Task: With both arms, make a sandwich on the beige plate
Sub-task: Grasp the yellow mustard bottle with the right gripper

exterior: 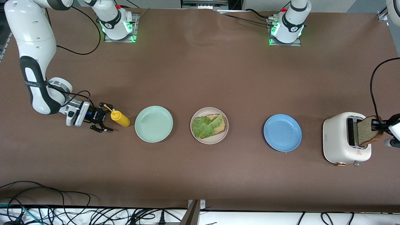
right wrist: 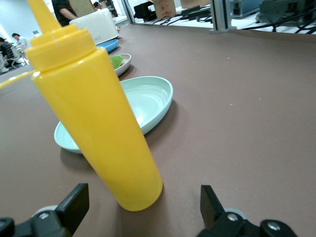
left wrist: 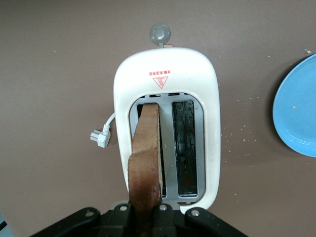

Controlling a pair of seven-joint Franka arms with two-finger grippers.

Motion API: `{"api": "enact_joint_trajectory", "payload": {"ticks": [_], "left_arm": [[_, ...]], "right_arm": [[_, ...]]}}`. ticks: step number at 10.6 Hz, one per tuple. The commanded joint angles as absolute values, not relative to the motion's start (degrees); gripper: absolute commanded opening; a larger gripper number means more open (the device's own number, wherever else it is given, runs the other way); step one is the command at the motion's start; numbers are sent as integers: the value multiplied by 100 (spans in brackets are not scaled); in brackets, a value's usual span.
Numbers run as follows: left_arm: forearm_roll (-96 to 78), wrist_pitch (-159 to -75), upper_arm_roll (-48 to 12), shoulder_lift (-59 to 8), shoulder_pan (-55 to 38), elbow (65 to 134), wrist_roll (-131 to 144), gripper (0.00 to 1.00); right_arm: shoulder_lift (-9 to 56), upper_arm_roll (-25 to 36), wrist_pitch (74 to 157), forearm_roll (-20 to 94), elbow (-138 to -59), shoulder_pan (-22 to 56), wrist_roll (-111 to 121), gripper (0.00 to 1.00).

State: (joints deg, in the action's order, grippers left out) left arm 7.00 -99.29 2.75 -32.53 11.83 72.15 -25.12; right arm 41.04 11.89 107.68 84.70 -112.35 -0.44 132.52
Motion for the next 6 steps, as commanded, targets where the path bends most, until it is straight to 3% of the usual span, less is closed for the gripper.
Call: {"api": "enact_joint_trajectory", "payload": {"ticks": [1, 6], "left_arm": [[765, -9590, 211, -3322, 1178, 6716, -2522, 0], [-7, -9115, 211, -3287, 1178, 6328, -2400, 0]], "right_arm": [[4183, 1204, 10513, 8578, -11145, 44, 13377, 100], [4192, 1178, 10485, 8604, -10925, 114, 13552, 100]]}}
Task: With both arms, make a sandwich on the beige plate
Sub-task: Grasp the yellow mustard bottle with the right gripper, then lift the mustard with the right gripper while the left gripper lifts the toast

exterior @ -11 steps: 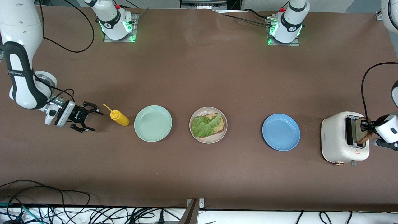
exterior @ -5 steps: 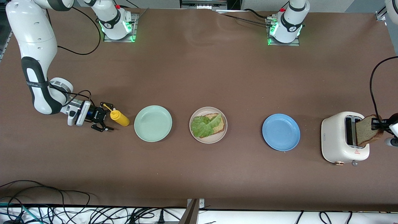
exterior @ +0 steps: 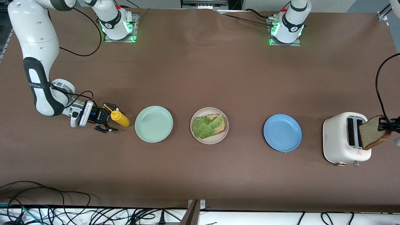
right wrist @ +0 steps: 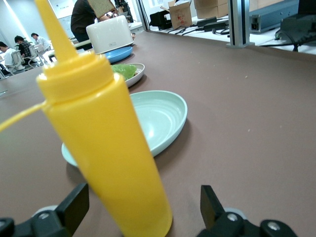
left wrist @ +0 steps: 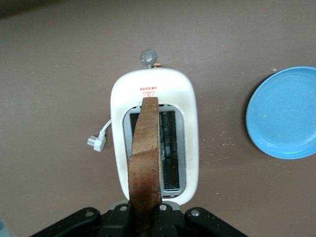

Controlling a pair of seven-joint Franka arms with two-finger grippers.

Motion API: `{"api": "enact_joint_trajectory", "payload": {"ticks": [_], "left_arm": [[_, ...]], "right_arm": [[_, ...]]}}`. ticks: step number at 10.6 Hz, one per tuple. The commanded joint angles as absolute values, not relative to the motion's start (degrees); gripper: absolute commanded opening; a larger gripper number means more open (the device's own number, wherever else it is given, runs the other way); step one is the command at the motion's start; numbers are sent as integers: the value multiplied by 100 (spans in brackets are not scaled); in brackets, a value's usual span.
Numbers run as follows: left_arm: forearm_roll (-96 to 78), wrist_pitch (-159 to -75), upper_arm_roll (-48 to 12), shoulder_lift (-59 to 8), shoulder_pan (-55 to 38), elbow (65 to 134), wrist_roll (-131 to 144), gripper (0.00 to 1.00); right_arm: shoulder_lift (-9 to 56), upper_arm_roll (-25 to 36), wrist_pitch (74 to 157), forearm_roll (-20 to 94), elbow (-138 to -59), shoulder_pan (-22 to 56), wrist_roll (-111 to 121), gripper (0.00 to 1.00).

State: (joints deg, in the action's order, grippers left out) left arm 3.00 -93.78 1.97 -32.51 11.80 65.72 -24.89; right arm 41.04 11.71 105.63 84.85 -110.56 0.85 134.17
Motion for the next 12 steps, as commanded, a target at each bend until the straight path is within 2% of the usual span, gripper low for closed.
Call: {"api": "enact_joint_trajectory", "payload": {"ticks": [1, 2, 3, 4, 5, 6, 7, 8, 12], "left_arm": [[-200, -9001, 185, -3287, 1178, 6328, -2112, 0], [-672, -8896, 193, -3287, 1160, 6328, -1779, 0], [-1112, -8842, 202, -3305, 1091, 6363, -1410, 0], [-1447, -8842, 202, -3322, 1046, 6407, -1137, 0], [-1807, -8842, 202, -3340, 976, 6451, -881, 0], [-2124, -8798, 202, -3418, 949, 6460, -644, 0], [-2301, -8702, 202, -3497, 949, 6460, -572, 0], [-2459, -8692, 202, -3524, 949, 6469, -563, 0], [-2461, -8692, 211, -3560, 958, 6469, -571, 0]], "right_arm": [[4201, 1134, 10494, 8613, -10916, 123, 13588, 100], [4236, 1064, 10494, 8648, -10846, 132, 13597, 93], [4245, 1037, 10477, 8675, -10846, 167, 13605, 81], [4254, 1037, 10390, 8684, -10846, 167, 13675, 55], [4254, 1037, 10354, 8718, -10846, 176, 13676, 32], [4254, 1037, 10354, 8719, -10846, 176, 13667, 13], [4245, 1037, 10345, 8736, -10837, 176, 13623, 3], [4219, 1046, 10336, 8745, -10828, 176, 13519, 0], [3877, 1055, 10528, 8106, -10251, 316, 12020, 0]]}}
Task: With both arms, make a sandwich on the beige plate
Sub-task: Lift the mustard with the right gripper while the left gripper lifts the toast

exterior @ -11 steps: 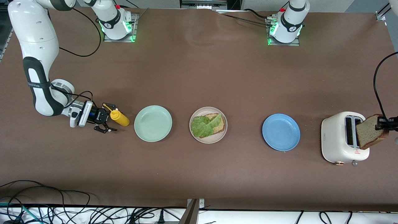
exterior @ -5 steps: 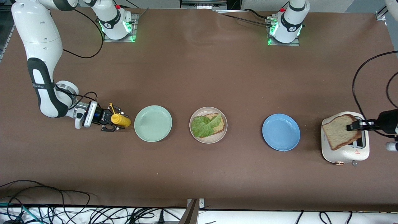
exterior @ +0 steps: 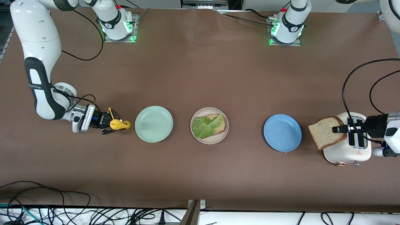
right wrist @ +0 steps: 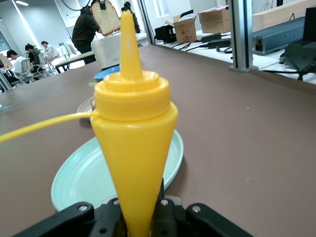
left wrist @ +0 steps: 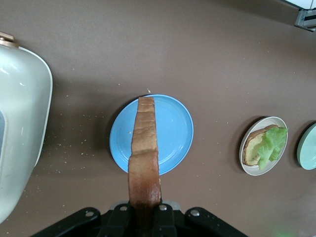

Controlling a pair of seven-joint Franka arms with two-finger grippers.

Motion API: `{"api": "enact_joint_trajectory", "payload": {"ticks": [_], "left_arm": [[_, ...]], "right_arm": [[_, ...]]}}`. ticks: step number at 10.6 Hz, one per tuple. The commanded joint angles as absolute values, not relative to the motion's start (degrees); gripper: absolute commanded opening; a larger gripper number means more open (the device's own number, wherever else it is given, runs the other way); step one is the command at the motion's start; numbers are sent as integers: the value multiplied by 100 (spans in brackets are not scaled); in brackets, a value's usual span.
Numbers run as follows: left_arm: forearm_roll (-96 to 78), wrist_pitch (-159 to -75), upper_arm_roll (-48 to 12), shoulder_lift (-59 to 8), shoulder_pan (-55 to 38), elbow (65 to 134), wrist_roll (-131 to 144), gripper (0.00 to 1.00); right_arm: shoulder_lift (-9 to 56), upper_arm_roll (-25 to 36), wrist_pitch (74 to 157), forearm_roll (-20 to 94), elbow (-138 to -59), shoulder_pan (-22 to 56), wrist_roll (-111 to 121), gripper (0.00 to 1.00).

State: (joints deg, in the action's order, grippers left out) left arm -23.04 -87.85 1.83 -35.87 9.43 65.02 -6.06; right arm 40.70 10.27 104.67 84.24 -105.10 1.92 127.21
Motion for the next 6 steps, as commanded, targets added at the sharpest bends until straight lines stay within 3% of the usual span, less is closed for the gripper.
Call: {"api": "enact_joint_trajectory", "payload": {"ticks": [1, 6], "left_arm": [[-2452, -8692, 211, -3560, 958, 6469, -571, 0], [-2426, -8684, 211, -3560, 967, 6460, -580, 0]], "right_arm": [[3763, 1055, 10756, 7825, -10083, 412, 11475, 0], [3656, 1099, 12240, 5745, -9037, 1483, 8576, 0]]}}
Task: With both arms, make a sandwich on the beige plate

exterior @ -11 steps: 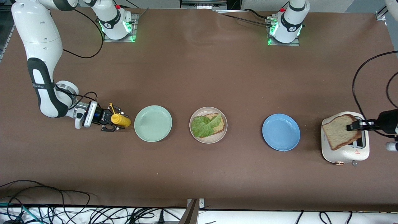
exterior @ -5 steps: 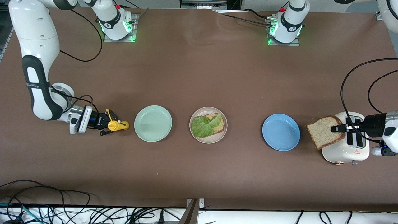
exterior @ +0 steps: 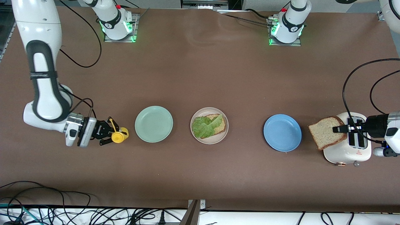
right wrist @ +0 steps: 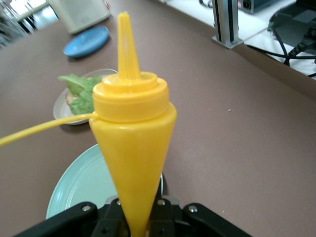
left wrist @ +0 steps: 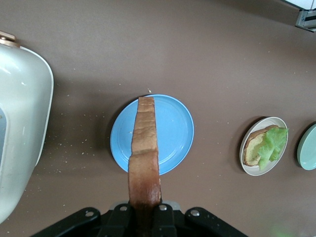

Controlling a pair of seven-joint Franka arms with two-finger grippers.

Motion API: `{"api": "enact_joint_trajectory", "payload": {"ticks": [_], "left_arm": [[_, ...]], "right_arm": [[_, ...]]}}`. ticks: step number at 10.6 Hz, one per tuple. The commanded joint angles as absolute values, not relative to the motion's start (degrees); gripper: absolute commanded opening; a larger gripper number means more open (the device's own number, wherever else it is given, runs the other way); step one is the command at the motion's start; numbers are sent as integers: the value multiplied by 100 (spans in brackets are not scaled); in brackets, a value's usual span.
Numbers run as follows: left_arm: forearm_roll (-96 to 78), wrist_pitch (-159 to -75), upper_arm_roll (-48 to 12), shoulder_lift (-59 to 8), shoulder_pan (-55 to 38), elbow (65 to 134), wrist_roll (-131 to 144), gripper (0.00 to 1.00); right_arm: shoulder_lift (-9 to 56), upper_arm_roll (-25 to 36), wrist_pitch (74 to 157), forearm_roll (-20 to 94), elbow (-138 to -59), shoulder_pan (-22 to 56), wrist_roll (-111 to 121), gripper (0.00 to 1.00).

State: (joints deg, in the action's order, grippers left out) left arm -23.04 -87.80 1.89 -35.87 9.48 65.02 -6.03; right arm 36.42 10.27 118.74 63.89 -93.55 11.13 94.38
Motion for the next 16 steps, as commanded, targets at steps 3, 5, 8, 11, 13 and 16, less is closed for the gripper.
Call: {"api": "enact_joint_trajectory", "payload": {"ticks": [3, 5, 8, 11, 13, 16], "left_arm": [[-2417, -8684, 211, -3559, 958, 6460, -580, 0], [-2408, -8684, 211, -3560, 958, 6460, -589, 0], [-2408, -8675, 211, -3560, 958, 6460, -580, 0], [-2408, -8684, 211, -3560, 958, 6460, -580, 0], [-2417, -8675, 211, -3560, 958, 6460, -580, 0], [-2417, -8684, 211, -3560, 958, 6460, -580, 0]], "right_arm": [[3744, 1247, 12980, 3655, -8640, 2405, 6572, 0], [3884, 1694, 13008, 2554, -8395, 3204, 5472, 0], [4007, 2046, 12973, 1033, -8244, 4100, 4442, 0], [4612, 2732, 12256, -94, -7729, 5104, 3982, 0], [5192, 3153, 11491, -631, -7016, 5754, 3964, 0], [5291, 3164, 11399, -1000, -6952, 5976, 3964, 0]]}}
